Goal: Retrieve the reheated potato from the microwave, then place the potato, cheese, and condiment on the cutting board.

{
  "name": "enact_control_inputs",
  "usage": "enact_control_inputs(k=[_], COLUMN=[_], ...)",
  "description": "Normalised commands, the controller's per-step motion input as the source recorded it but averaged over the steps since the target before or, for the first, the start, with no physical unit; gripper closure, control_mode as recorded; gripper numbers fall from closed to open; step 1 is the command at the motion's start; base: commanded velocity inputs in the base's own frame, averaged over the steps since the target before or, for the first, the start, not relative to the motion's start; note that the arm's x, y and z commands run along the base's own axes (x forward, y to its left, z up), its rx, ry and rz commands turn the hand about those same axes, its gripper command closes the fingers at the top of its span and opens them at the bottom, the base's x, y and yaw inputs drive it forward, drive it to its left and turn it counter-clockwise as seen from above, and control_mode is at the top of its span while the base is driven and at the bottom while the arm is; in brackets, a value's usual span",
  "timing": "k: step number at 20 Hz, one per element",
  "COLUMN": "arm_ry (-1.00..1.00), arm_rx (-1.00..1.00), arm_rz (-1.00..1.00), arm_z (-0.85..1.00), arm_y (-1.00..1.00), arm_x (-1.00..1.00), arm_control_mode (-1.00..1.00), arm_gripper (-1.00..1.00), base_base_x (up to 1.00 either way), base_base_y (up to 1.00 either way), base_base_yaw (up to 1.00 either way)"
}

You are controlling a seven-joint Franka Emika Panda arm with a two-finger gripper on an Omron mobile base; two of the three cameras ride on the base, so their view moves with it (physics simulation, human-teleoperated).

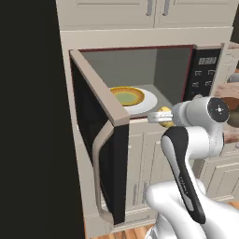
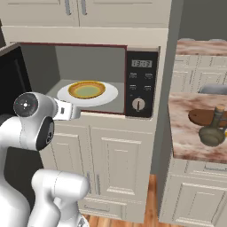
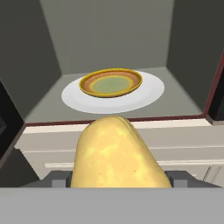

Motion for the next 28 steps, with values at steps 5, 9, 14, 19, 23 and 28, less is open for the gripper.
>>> enact_control_inputs(k=[5, 9, 14, 19, 23, 28], arm_ry=[0.0, 0.0, 0.0, 0.0, 0.0, 0.0], arm_rx=[0.0, 0.0, 0.0, 0.0, 0.0, 0.0], arm_rz=[0.0, 0.0, 0.0, 0.0, 0.0, 0.0], arm_z=[0.0, 0.0, 0.0, 0.0, 0.0, 0.0], arm_y=[0.0, 0.0, 0.0, 0.0, 0.0, 0.0], arm_x=[0.0, 0.0, 0.0, 0.0, 0.0, 0.0], arm_control_mode=[1.0, 1.0, 1.0, 1.0, 1.0, 1.0], arm_gripper=[1.0, 1.0, 1.0, 1.0, 1.0, 1.0], base_base_x=[0.01, 0.05, 0.03, 0.05, 0.1, 0.19], base_base_y=[-0.4, -0.69, -0.81, -0.82, -0.81, -0.78], base_base_yaw=[-0.02, 0.0, 0.0, 0.0, 0.0, 0.0])
